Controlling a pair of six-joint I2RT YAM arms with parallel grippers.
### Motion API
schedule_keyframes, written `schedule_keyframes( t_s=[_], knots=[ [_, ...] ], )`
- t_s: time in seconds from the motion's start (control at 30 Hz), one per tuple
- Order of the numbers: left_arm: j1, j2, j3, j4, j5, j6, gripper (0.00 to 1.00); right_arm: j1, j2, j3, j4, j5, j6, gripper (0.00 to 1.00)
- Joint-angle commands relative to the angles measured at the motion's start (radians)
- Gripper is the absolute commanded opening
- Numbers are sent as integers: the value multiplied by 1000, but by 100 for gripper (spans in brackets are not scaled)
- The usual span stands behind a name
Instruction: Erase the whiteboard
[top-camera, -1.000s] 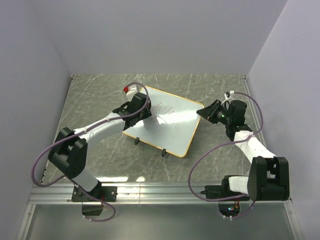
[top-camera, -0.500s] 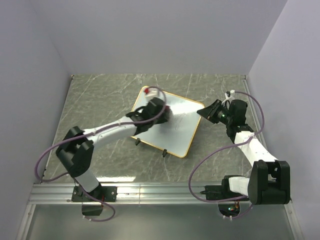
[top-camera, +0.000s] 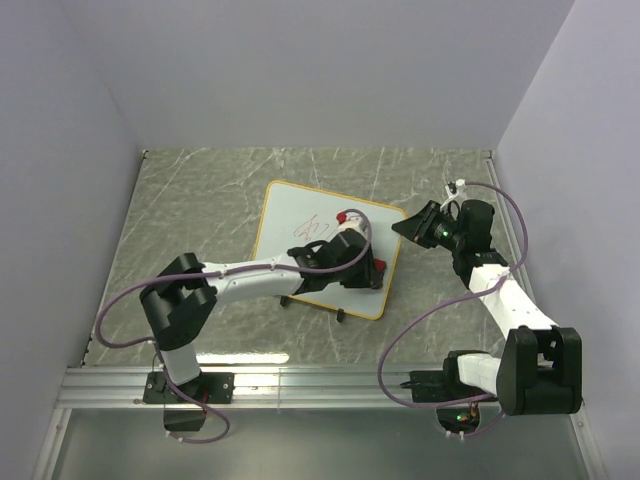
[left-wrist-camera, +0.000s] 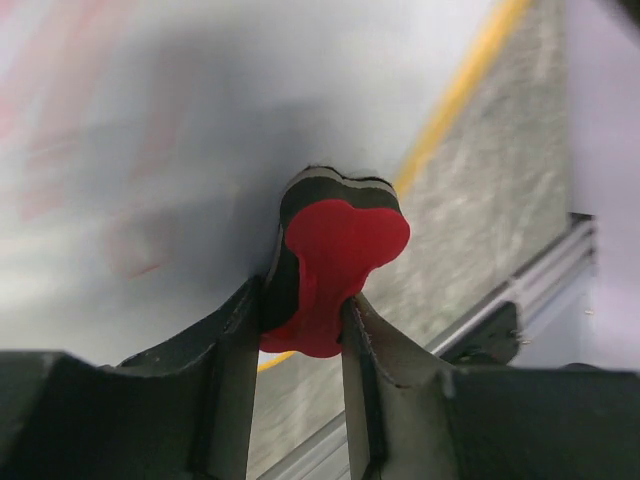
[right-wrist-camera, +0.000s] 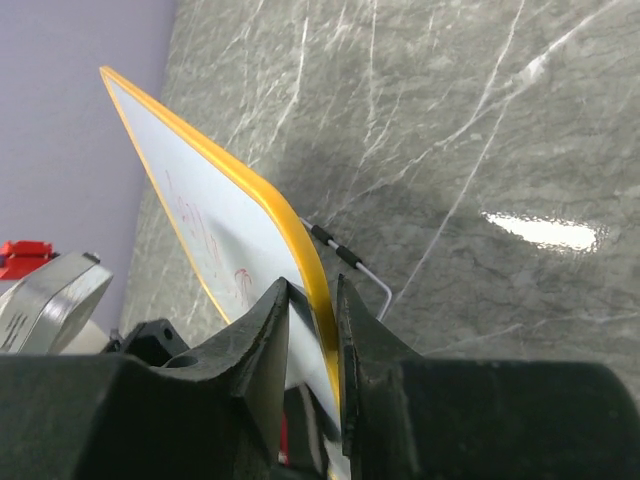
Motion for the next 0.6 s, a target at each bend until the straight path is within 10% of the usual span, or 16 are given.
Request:
schedule_keyframes(
  t_s=[0.0,0.3,0.57],
  knots=[
    [98,-31,-102,-202,-138,4,0,8,-36,35,-38,24,11,0],
    [252,-149,-181,-451,-443,-40,0,6,-12,55,-35,11,12,0],
    [313,-123,-112,-363,-379,61,0,12,-8,58,-34,-2,4,0]
  ],
)
